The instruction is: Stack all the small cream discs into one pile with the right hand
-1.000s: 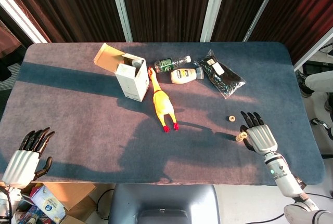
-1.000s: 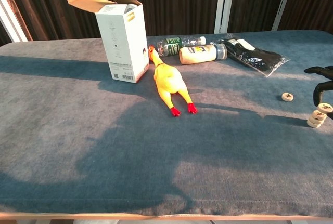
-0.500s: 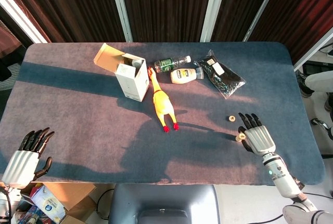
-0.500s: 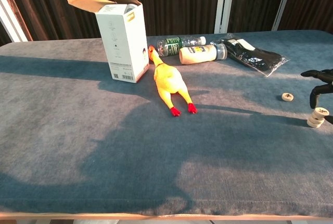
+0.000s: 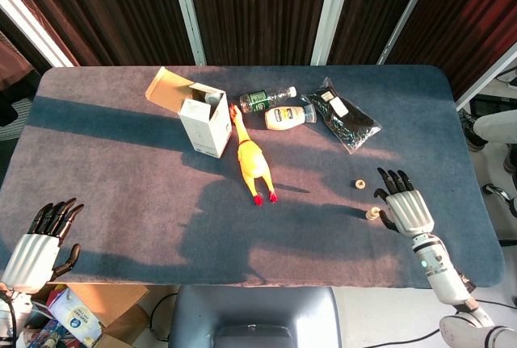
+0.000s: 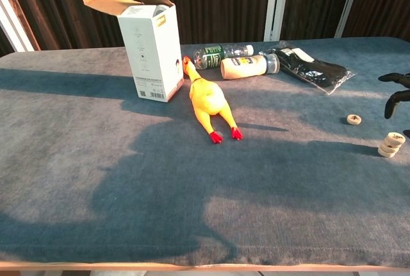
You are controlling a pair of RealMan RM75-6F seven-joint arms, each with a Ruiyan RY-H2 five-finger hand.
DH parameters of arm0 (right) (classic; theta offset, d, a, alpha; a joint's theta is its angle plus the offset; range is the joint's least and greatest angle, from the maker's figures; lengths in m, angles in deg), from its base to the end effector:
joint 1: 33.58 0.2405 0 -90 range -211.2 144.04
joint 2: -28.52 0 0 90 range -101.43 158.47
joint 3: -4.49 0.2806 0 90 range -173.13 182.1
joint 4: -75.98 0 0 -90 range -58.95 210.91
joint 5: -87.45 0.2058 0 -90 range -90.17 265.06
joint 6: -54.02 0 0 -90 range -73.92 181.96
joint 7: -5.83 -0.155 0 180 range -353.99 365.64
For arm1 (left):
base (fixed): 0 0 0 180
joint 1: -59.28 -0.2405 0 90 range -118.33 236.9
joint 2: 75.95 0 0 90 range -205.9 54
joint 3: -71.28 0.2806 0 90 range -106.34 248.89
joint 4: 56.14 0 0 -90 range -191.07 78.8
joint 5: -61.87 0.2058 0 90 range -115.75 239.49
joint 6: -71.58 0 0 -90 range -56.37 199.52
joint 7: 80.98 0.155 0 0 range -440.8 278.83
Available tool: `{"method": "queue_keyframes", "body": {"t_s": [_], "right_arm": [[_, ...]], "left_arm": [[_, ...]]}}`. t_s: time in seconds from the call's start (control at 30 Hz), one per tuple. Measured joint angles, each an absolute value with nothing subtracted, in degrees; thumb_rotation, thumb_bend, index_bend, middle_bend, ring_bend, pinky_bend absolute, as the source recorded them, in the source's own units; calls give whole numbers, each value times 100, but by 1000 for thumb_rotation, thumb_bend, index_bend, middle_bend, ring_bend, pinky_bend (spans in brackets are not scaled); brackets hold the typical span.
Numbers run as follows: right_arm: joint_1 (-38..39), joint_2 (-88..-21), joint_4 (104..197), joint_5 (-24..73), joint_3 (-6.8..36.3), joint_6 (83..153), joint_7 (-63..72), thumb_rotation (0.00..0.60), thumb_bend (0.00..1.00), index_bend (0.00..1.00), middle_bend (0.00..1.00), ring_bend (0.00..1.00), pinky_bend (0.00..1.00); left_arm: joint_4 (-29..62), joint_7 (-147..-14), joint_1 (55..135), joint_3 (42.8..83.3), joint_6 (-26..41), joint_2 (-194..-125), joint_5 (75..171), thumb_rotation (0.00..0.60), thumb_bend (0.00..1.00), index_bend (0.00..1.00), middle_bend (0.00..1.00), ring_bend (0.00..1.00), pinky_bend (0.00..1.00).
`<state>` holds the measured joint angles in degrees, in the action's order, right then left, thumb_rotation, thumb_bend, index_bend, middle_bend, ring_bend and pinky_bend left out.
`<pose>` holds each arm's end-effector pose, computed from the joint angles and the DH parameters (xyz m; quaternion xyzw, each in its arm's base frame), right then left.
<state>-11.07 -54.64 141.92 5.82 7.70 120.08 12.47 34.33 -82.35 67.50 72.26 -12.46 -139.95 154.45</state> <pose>-0.3416 -0.3074 0.0621 0.7135 -0.3248 0.2916 0.5481 -0.3177 0.1976 0.1579 -0.6564 -0.3650 -0.3937 0.5299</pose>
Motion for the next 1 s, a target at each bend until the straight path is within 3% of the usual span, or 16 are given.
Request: {"method": "queue_keyframes", "body": {"t_s": [0.27,0.5,1.0], "right_arm": [[-867,-5438,14144,1101,1240,11660,1184,600,537,486,0,0,0],[-470,-5653,13898,1599,1470,11061,1678,600,476,485,0,0,0],[-2,-6189,13303,1833,1469,10535,2184,600,445,491,0,0,0]], "left_arm": [[3443,-8195,6761,7230,-1227,-14010,15454,600,528,0,0,0,48],[3438,-8178,6776,7222,-1192,-14020,15428,600,528,0,0,0,48],[3437,-8161,6808,7195,-1129,-14033,15362,600,528,0,0,0,48]]}}
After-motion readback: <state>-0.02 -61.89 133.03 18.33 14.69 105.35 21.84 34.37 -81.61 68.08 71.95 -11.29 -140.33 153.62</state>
